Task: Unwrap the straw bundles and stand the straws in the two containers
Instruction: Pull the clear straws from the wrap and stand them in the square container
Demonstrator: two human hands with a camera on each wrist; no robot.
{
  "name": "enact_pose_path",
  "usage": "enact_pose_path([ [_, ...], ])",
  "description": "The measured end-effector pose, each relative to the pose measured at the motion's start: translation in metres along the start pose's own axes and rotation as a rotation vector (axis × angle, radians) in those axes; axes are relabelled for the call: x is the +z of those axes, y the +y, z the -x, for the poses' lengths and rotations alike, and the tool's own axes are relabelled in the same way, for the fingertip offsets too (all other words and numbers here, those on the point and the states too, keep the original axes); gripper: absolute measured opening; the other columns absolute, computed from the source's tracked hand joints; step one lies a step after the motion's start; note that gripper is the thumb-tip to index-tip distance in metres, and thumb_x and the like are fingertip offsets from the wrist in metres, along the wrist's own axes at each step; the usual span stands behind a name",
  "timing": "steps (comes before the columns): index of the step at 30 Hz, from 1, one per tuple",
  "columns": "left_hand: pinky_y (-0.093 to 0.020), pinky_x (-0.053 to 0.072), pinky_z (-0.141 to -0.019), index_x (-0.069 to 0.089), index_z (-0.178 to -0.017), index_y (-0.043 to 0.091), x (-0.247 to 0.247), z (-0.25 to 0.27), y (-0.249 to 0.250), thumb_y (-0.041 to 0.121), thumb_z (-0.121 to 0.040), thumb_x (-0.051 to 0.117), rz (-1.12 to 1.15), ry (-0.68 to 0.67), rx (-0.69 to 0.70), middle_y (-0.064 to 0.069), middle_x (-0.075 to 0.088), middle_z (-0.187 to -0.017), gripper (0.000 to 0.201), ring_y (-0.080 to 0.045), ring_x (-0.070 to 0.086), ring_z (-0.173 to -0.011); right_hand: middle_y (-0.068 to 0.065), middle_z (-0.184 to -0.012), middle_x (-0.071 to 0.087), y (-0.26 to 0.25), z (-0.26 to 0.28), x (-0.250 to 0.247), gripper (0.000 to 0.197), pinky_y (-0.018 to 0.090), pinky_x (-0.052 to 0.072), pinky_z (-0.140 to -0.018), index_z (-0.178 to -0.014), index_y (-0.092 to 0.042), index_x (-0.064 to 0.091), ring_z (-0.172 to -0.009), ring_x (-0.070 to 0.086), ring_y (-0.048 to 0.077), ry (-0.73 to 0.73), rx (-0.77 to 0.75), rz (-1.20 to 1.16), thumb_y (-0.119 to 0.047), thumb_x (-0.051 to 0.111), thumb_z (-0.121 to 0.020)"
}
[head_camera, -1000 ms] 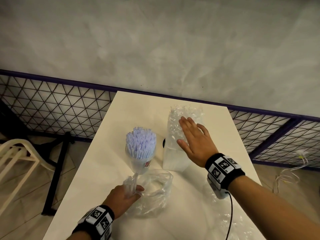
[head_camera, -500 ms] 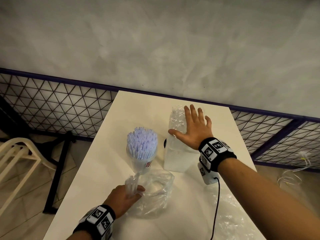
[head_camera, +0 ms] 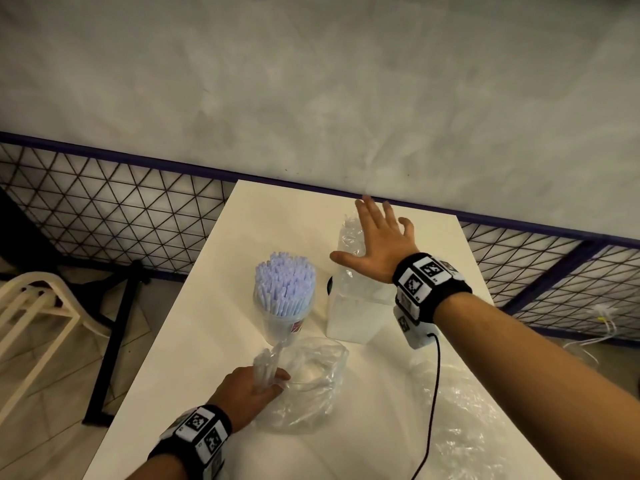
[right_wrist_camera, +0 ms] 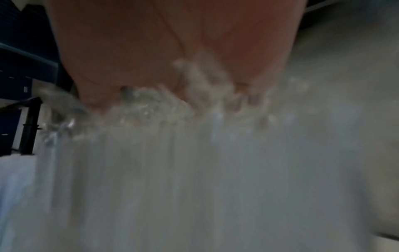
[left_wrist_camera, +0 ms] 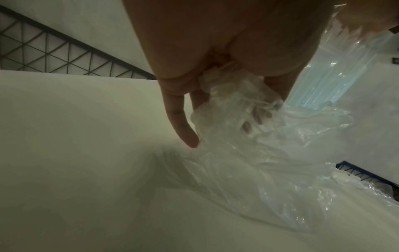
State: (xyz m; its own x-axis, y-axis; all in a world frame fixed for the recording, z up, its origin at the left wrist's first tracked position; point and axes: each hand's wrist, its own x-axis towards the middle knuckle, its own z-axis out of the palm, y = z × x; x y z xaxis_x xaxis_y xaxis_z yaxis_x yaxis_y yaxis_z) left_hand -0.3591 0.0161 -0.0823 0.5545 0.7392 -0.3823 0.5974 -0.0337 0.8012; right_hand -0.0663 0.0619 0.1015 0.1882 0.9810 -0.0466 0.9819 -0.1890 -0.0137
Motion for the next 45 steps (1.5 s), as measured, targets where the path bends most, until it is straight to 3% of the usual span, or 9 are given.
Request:
enact_pose_path([
  [10, -0.032, 0.050, -0.096, 0.065, -0.093, 0.057, 0.000, 0.002, 0.007, 0.054, -0.071, 0.058, 0.025, -0.018, -0.025, 0.016, 0.073, -0.101, 0.023, -0.005, 0.065, -0.098, -0.011, -0.165, 0.000, -0.003, -0.002, 0.008, 0.090, 0.054, -0.007, -0.118, -0.156, -0.027, 0.010, -0.151, -0.012, 0.020, -0.158, 0.000, 0.020, -0.082, 0.014, -0.085],
  [16, -0.039, 0.051, -0.097, 0.069, -0.091, 0.049, 0.001, 0.000, -0.004, 0.070, -0.061, 0.065, 0.099, -0.030, 0.000, 0.014, 0.074, -0.101, 0.037, -0.007, 0.067, -0.098, -0.006, -0.146, 0.044, -0.040, 0.055, -0.020, 0.054, 0.045, 0.031, -0.097, -0.135, -0.028, 0.049, -0.131, 0.038, 0.019, 0.371, -0.456, -0.267, -0.050, 0.044, -0.086],
  [19, -0.038, 0.053, -0.094, 0.069, -0.094, 0.049, -0.001, 0.002, 0.000, 0.060, -0.067, 0.066, 0.079, -0.032, 0.008, 0.011, 0.074, -0.099, 0.030, -0.007, 0.068, -0.095, -0.005, -0.126, 0.060, -0.058, 0.089, 0.007, 0.053, 0.030, 0.044, -0.091, -0.131, -0.023, 0.056, -0.106, 0.052, 0.003, -0.023, -0.630, -0.566, -0.030, 0.067, -0.080],
  [23, -0.034, 0.054, -0.089, 0.058, -0.098, 0.061, 0.004, 0.002, 0.020, 0.064, -0.073, 0.066, -0.035, -0.114, 0.092, 0.016, 0.070, -0.102, 0.026, -0.002, 0.067, -0.095, -0.002, -0.112, 0.063, -0.077, 0.099, 0.060, 0.057, 0.018, 0.048, -0.075, -0.125, -0.021, 0.064, -0.089, 0.060, 0.014, -0.352, -0.632, -0.709, -0.020, 0.085, -0.072],
  [27, -0.037, 0.053, -0.093, 0.051, -0.101, 0.063, 0.010, 0.000, 0.024, 0.062, -0.066, 0.069, -0.073, -0.156, 0.122, 0.012, 0.067, -0.111, 0.039, -0.008, 0.064, -0.104, 0.004, -0.093, 0.069, -0.089, 0.097, 0.074, 0.027, 0.024, 0.050, -0.074, -0.094, -0.008, 0.073, -0.082, 0.063, 0.014, -0.382, -0.587, -0.724, -0.025, 0.084, -0.076],
  [31, -0.032, 0.052, -0.092, 0.062, -0.087, 0.049, 0.006, 0.004, 0.018, 0.062, -0.061, 0.067, -0.033, -0.108, 0.066, 0.013, 0.070, -0.100, 0.029, -0.002, 0.063, -0.096, 0.007, -0.077, 0.060, -0.083, 0.100, 0.080, 0.028, 0.025, 0.039, -0.059, -0.080, -0.008, 0.067, -0.063, 0.050, 0.015, -0.247, -0.582, -0.633, -0.034, 0.076, -0.083],
  [35, -0.022, 0.047, -0.092, 0.063, -0.088, 0.060, 0.004, 0.007, 0.015, 0.058, -0.071, 0.063, -0.023, -0.073, 0.091, 0.026, 0.069, -0.098, 0.017, 0.009, 0.061, -0.096, 0.008, -0.068, 0.059, -0.073, 0.109, 0.091, 0.031, 0.030, 0.042, -0.057, -0.068, -0.008, 0.062, -0.060, 0.055, 0.019, -0.110, -0.485, -0.779, -0.030, 0.078, -0.081],
  [42, -0.028, 0.050, -0.092, 0.055, -0.090, 0.066, 0.009, 0.005, 0.031, 0.062, -0.067, 0.060, -0.100, -0.100, 0.121, 0.016, 0.071, -0.106, 0.024, -0.002, 0.063, -0.101, 0.001, -0.079, 0.068, -0.063, 0.113, 0.084, 0.025, 0.034, 0.053, -0.069, -0.084, -0.013, 0.074, -0.072, 0.064, 0.013, -0.229, -0.373, -0.912, -0.032, 0.085, -0.073],
  [45, -0.035, 0.051, -0.092, 0.059, -0.087, 0.053, 0.012, 0.004, 0.032, 0.064, -0.066, 0.058, -0.137, -0.123, 0.090, 0.013, 0.071, -0.101, 0.024, -0.005, 0.064, -0.098, -0.018, -0.084, 0.066, -0.056, 0.110, 0.078, 0.031, 0.013, 0.048, -0.076, -0.102, -0.023, 0.075, -0.082, 0.062, -0.003, -0.337, -0.403, -0.772, -0.034, 0.083, -0.074],
])
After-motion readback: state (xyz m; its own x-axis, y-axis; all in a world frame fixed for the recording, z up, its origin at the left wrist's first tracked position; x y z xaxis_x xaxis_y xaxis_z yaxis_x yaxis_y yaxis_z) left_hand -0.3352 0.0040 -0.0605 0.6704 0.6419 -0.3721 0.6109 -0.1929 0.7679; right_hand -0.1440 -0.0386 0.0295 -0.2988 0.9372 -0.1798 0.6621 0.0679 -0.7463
